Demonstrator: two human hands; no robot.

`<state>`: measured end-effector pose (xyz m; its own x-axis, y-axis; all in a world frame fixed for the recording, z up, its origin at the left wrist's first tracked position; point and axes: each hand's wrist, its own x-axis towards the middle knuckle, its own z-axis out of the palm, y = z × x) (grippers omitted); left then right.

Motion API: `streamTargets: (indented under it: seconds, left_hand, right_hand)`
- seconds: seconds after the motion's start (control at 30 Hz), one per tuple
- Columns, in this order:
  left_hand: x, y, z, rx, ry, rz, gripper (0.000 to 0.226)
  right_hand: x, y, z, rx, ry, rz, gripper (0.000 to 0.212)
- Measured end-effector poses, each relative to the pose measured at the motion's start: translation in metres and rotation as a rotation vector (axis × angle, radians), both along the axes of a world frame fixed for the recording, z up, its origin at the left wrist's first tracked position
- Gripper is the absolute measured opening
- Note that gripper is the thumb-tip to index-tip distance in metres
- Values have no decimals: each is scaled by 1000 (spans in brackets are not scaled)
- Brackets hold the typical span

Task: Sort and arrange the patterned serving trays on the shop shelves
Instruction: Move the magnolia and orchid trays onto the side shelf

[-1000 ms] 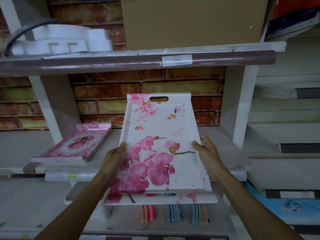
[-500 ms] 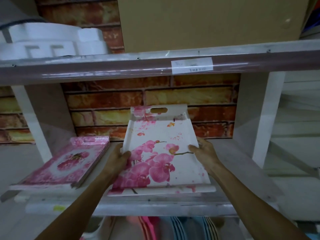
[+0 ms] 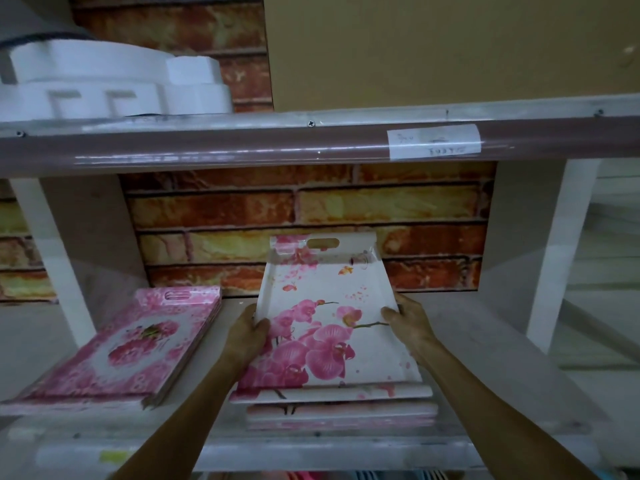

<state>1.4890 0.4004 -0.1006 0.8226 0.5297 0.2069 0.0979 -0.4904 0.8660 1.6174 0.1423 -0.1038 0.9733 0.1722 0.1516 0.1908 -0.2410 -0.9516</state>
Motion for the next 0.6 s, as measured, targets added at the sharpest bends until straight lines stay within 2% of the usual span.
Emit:
streamTargets:
  seconds: [0.27, 0.4, 0.6]
  left_hand:
    - [12, 0, -15, -22, 26, -21, 29]
    - [14, 1, -23, -15, 52, -21, 26]
    - [14, 1, -32, -13, 96, -35, 22]
  right_hand:
    - [5, 0, -6, -96, 12, -40, 43]
    - [7, -1, -13, -151, 20, -58, 37]
    - [30, -4, -48, -223, 31, -89, 37]
